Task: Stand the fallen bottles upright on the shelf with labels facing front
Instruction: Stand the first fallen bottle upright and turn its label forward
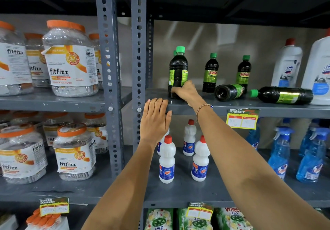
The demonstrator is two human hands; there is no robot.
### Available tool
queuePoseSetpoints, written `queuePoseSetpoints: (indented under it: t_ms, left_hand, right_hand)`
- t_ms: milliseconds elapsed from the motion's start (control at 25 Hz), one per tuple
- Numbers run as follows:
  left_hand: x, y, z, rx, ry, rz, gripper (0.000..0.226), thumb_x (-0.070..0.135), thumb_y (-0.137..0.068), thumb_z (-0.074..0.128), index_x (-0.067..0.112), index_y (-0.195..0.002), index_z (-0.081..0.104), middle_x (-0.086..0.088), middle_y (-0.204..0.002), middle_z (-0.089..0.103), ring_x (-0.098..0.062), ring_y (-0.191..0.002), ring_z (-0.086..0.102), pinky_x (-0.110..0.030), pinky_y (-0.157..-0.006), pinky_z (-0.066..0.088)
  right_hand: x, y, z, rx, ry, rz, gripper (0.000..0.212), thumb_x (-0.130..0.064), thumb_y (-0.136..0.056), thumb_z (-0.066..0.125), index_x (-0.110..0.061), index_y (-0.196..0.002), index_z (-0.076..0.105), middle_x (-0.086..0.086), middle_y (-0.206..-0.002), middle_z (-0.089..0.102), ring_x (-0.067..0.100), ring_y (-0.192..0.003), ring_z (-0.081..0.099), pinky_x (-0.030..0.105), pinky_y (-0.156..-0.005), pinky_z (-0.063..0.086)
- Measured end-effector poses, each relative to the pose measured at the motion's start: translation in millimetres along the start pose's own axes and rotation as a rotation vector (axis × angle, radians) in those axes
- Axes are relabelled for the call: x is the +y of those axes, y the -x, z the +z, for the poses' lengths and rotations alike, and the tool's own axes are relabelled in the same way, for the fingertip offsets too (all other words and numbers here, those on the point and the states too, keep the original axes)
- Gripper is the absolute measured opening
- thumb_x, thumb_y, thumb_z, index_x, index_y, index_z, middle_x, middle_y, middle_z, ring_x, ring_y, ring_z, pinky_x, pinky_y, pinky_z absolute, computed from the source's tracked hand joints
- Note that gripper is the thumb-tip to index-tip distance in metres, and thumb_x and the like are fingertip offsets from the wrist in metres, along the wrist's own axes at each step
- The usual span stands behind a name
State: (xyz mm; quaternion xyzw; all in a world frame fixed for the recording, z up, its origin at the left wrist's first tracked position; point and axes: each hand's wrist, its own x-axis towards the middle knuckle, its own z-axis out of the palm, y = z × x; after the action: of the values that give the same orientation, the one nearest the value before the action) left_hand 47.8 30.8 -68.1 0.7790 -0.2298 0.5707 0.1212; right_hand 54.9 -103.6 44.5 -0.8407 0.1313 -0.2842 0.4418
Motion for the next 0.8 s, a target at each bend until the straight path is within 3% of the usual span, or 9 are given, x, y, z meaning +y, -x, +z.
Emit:
queuePoseSetpoints:
  t_ms: [80, 240, 360, 520, 680, 800]
  left_hand:
    - [1.4, -0.1, 0.9, 0.005, -0.005, 0.004, 0.051, 0.039, -0.099, 0.014, 0.01, -0.122, 0.051, -0.009, -0.119, 0.061, -0.027, -0.115, 0.057, -0.04, -0.109, 0.034]
    - [-5.5, -3.9, 4.2, 0.041, -0.018, 0.013, 0.042, 0.036, -0.097, 0.026, 0.011, -0.122, 0.049, -0.01, -0.119, 0.061, -0.027, -0.114, 0.057, -0.04, -0.109, 0.034]
    - [-4.1, -2.4, 4.1, 0.044, -0.017, 0.017, 0.044, 0.037, -0.098, 0.024, 0.011, -0.122, 0.049, -0.01, -0.118, 0.062, -0.027, -0.114, 0.057, -0.041, -0.109, 0.035]
    - [-1.9, -2.3, 3.0, 0.033, -0.017, 0.016, 0.048, 0.037, -0.098, 0.021, 0.01, -0.125, 0.051, -0.009, -0.119, 0.062, -0.026, -0.114, 0.058, -0.04, -0.108, 0.035]
    - [-2.1, -1.6, 1.7, 0.026, -0.022, 0.013, 0.049, 0.037, -0.098, 0.023, 0.01, -0.128, 0.051, -0.009, -0.119, 0.061, -0.026, -0.114, 0.057, -0.039, -0.11, 0.033]
    - [-2.7, -1.7, 2.3, 0.016, -0.005, 0.007, 0.048, 0.036, -0.099, 0.021, 0.01, -0.127, 0.05, -0.009, -0.12, 0.06, -0.026, -0.115, 0.055, -0.039, -0.111, 0.029]
  right_hand:
    - [0.9, -0.2, -1.5, -0.007, -0.015, 0.019, 0.072, -0.023, -0.07, 0.08, -0.001, -0.127, 0.042, 0.014, -0.122, 0.058, 0.027, -0.112, 0.059, 0.033, -0.088, 0.049]
    - [-3.8, -5.8, 3.2, 0.033, -0.029, 0.014, 0.089, -0.034, -0.053, 0.086, -0.002, -0.125, 0.044, 0.015, -0.123, 0.058, 0.029, -0.113, 0.059, 0.041, -0.095, 0.052]
    - [-5.1, -1.7, -0.3, -0.027, -0.075, 0.049, 0.074, -0.022, -0.068, 0.08, -0.001, -0.126, 0.039, 0.015, -0.122, 0.06, 0.027, -0.11, 0.059, 0.033, -0.085, 0.049]
    - [-1.1, -2.4, -0.1, 0.02, -0.014, 0.022, 0.091, -0.028, -0.062, 0.087, -0.001, -0.13, 0.034, 0.015, -0.13, 0.052, 0.029, -0.121, 0.051, 0.041, -0.101, 0.046]
    - [-2.7, -1.9, -2.3, -0.085, -0.023, 0.052, 0.078, -0.019, -0.073, 0.078, -0.001, -0.131, 0.029, 0.014, -0.123, 0.054, 0.029, -0.12, 0.053, 0.034, -0.091, 0.046]
    - [-3.7, 1.3, -1.7, -0.029, 0.123, 0.012, 0.1, -0.037, -0.067, 0.084, 0.002, -0.138, 0.026, 0.016, -0.14, 0.04, 0.031, -0.133, 0.041, 0.039, -0.109, 0.039]
